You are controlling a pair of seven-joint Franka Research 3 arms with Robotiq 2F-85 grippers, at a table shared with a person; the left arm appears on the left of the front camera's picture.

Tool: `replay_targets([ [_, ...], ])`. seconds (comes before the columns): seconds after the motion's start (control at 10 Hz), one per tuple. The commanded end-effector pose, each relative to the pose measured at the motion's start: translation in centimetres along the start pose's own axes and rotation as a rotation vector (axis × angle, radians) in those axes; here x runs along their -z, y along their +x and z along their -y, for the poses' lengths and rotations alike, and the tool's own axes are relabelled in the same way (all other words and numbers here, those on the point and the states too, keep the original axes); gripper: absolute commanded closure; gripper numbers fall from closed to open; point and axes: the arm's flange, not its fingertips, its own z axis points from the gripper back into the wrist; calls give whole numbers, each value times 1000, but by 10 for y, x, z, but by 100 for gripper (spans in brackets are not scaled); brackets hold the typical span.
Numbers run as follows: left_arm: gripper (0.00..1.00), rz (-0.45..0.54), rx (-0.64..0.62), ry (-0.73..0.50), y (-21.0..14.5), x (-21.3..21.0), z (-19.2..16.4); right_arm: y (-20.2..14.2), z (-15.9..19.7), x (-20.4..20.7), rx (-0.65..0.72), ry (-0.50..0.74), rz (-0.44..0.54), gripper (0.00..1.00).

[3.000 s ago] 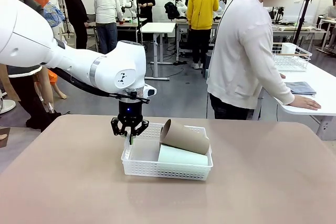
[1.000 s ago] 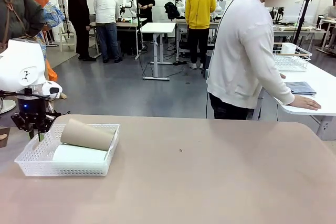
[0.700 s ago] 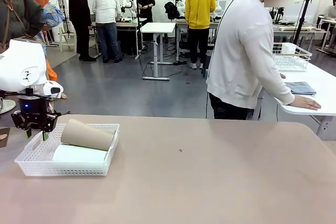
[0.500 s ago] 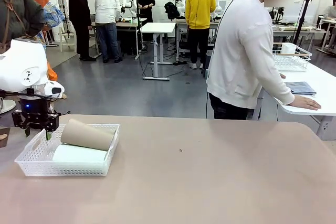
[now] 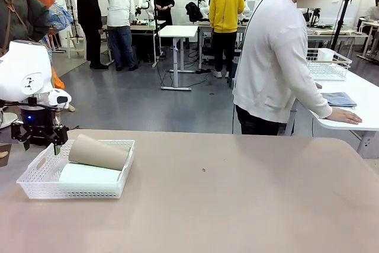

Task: Clean and organize the cups into the basket.
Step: Move the Organizing basket back to the left side of the table.

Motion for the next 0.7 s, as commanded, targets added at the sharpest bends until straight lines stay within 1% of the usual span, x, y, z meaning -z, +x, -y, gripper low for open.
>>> replay_targets([
  [0.0, 0, 31, -67, -80, -44, -42, 9, -2, -2, 3, 17, -16, -9, 0],
  [0.2, 0, 114, -137, -79, -104, -91, 22, -2, -2, 3, 17, -16, -9, 0],
  [0.3, 0, 158, -152, -78, -129, -107, 26, -2, -2, 3, 17, -16, -9, 0],
  [0.4, 0, 168, -146, -96, -151, -117, 29, -2, -2, 3, 17, -16, -9, 0],
  [0.6, 0, 188, -138, -96, -174, -128, 37, -2, -2, 3, 17, -16, -9, 0],
])
